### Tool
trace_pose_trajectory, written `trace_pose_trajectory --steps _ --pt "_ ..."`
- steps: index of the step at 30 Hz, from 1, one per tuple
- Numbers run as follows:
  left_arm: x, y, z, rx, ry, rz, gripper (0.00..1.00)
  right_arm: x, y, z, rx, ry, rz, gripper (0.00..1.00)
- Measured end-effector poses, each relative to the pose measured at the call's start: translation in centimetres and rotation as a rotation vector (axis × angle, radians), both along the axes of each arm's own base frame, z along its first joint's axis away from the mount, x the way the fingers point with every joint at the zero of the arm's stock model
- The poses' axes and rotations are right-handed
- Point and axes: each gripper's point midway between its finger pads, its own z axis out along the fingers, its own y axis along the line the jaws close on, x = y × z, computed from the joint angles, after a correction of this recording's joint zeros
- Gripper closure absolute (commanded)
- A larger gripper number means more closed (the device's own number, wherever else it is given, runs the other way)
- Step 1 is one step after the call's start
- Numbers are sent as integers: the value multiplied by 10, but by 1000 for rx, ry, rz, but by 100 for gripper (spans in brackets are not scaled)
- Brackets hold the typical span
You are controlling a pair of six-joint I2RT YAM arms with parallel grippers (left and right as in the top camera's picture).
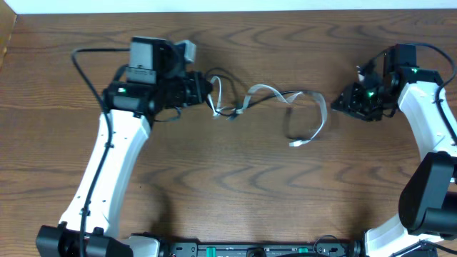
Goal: Untangle cables
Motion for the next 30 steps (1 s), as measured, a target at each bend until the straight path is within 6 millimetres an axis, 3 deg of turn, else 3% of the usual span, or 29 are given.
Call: trace_pose_trajectory --steps 4,8,14,21,30 --pt "-5 -24 6 -19 -32 -67 93 0 27 17 150 -88 142 38" --pt "-2 -42 25 -108 -99 -135 93 4 50 39 292 -207 255 29" --pt "-4 -62 52 -262 -125 -195 92 8 86 61 379 -341 389 26" --pt "-10 -80 88 -473 -75 -232 93 13 134 54 251 -434 552 26" --pt "-28 -94 128 -692 55 -308 92 36 160 47 45 -553 594 34"
